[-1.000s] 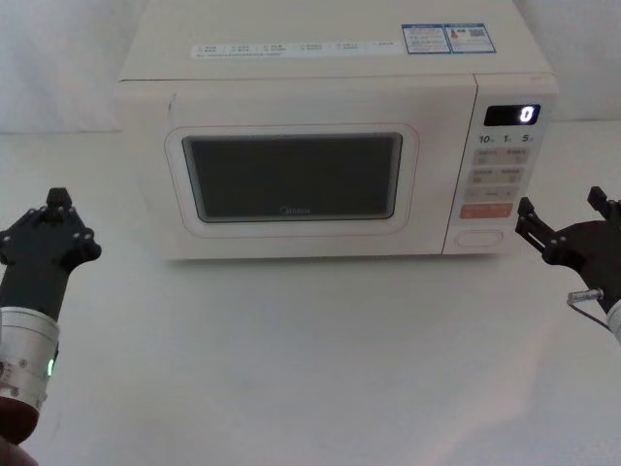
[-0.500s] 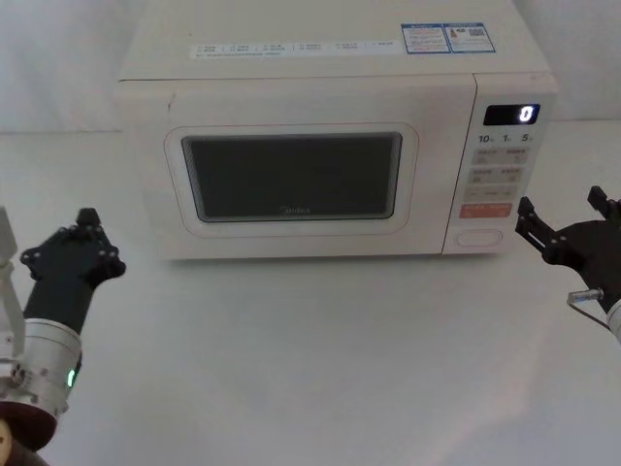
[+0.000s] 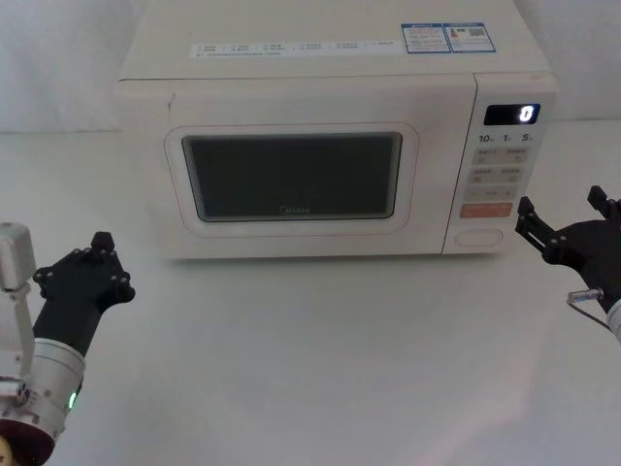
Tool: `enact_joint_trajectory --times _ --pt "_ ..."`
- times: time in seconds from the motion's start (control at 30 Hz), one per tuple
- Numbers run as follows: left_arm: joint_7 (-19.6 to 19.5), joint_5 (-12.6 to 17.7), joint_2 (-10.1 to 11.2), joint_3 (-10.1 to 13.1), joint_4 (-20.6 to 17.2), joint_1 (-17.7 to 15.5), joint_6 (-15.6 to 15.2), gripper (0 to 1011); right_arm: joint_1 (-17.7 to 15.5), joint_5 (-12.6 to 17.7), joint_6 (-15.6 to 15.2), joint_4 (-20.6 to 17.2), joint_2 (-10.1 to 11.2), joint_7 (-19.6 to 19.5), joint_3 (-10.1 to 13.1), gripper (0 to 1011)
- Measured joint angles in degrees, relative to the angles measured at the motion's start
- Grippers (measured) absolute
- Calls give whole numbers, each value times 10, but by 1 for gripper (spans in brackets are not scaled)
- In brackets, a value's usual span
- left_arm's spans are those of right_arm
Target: Press the button to open the microwave door with one hand; close the microwave door with the other hand.
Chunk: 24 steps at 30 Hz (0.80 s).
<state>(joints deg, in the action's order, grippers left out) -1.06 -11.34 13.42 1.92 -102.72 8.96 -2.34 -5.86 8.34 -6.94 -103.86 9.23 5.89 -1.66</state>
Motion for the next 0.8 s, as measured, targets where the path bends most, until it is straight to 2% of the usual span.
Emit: enact_joint_trajectory --times 0.4,0.8 --pt "0 39 -6 -8 10 -2 -1 0 0 0 0 0 0 0 0 1000" --pt "0 37 -5 -7 10 -1 -1 0 0 0 0 0 0 0 0 1000"
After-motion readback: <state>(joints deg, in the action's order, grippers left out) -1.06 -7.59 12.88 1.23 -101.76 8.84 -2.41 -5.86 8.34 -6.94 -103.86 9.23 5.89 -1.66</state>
